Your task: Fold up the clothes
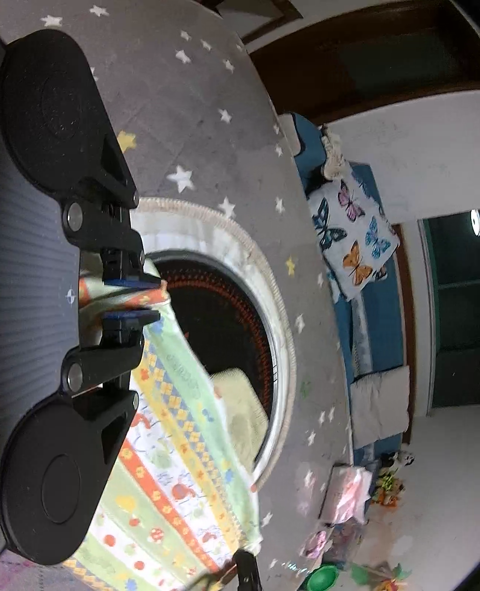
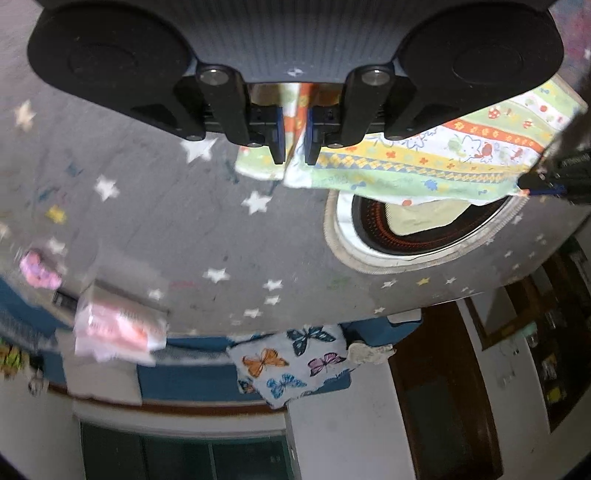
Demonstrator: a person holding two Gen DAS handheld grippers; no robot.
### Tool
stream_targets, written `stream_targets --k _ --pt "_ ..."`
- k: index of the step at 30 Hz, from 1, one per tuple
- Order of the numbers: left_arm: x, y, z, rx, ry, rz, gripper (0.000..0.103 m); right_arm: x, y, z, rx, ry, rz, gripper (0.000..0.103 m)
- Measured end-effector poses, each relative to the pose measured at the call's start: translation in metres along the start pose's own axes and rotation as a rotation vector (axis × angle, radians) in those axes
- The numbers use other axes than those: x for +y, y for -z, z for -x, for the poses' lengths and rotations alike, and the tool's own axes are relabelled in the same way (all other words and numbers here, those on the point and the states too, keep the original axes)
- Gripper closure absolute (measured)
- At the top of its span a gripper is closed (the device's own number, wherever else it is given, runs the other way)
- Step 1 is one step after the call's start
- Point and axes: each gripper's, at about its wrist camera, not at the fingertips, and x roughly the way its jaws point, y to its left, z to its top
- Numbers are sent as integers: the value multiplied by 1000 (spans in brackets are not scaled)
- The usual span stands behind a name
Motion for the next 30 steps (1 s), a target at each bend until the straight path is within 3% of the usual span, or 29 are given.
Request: stream_targets --k 6,12,18,22,30 --pt "-24 -18 11 -41 91 -45 87 22 -16 -3 -3 -119 40 90" --pt "-46 -34 -10 2 185 -73 87 50 -25 -34 37 -194 99 90" --pt "-53 -33 -38 55 189 -99 86 57 -22 -62 84 -184 112 88" --pt "-53 -35 -31 41 186 -105 86 60 -22 -51 67 -180 134 85" --pt "-65 -42 -36 49 232 -112 86 94 -11 -31 76 -282 267 85"
